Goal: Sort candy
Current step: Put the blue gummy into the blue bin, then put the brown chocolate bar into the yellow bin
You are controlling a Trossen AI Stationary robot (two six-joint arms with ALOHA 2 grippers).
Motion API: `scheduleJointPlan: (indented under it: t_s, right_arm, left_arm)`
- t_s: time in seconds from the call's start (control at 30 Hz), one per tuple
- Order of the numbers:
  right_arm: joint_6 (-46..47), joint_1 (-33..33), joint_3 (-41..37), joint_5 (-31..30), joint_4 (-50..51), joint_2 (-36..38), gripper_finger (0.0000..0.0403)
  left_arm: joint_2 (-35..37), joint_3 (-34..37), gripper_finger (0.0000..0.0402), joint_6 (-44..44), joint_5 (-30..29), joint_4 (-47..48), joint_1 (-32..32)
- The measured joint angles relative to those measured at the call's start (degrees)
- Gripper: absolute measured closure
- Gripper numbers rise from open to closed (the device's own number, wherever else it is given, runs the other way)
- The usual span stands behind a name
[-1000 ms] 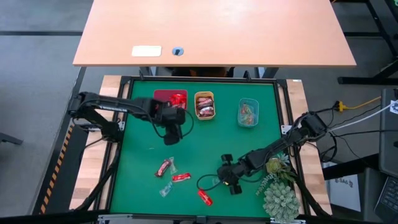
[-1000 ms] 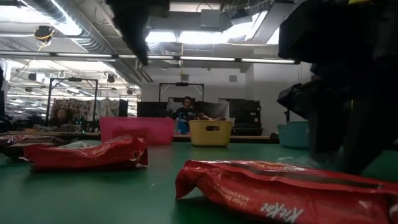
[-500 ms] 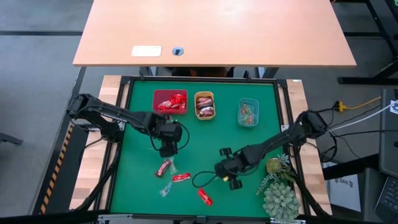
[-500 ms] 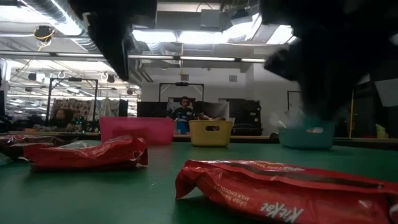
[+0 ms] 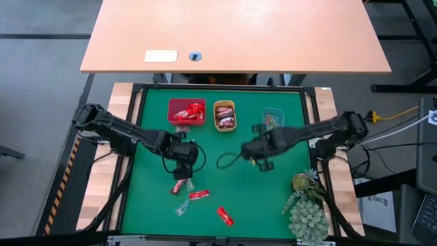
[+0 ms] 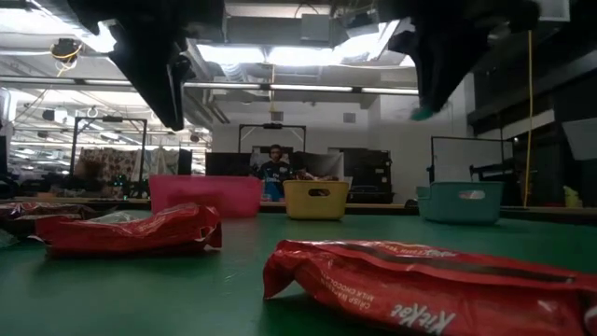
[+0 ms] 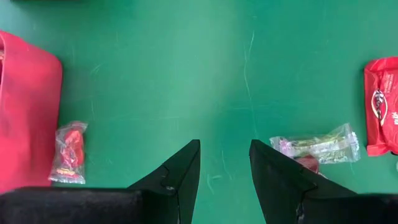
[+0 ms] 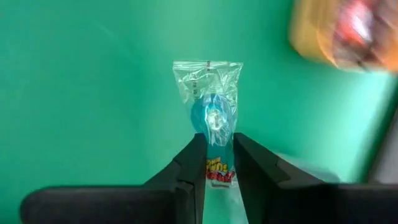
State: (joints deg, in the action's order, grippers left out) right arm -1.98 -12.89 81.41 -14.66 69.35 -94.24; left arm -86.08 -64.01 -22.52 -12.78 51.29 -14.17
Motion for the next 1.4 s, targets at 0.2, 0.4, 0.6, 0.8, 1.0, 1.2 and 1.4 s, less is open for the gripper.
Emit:
scheduleJointPlan:
  t_s: [0.2,0.4,0.6,0.8,1.0,1.2,1.4]
  right_arm:
    - [-0.6,8.4,0.0,-5.3,5.9,3.4,0.0327]
    - [-3.5,17.8,-1.5,-6.2,10.1,3.4,0.0327]
    - [-4.4,25.5,-4.4,-3.5,10.0,3.3,0.0327]
    - [-4.3,28.5,-4.5,1.0,9.8,3.3,0.0327]
    - [-4.4,28.8,-4.5,3.3,9.6,3.3,0.0325]
    - [-4.4,28.7,-4.4,3.3,9.6,3.3,0.0276]
    - [-4.3,28.7,-4.4,3.3,9.6,3.3,0.0213]
  left_arm:
    - [0.0,0.0,0.0267,0.0,-0.2,-0.2,-0.2]
    - [0.0,0.0,0.0267,0.1,-0.2,-0.3,-0.2]
    - [0.0,0.0,0.0267,0.1,-0.3,-0.2,-0.2]
    - [0.0,0.0,0.0267,0.1,-0.2,-0.3,-0.2]
    - [0.0,0.0,0.0261,-1.7,0.9,-0.3,-0.2]
    - [0.0,0.0,0.0232,-5.8,2.1,-0.3,-0.2]
    - [0.0,0.0,0.022,-9.2,7.1,-0.3,-0.3]
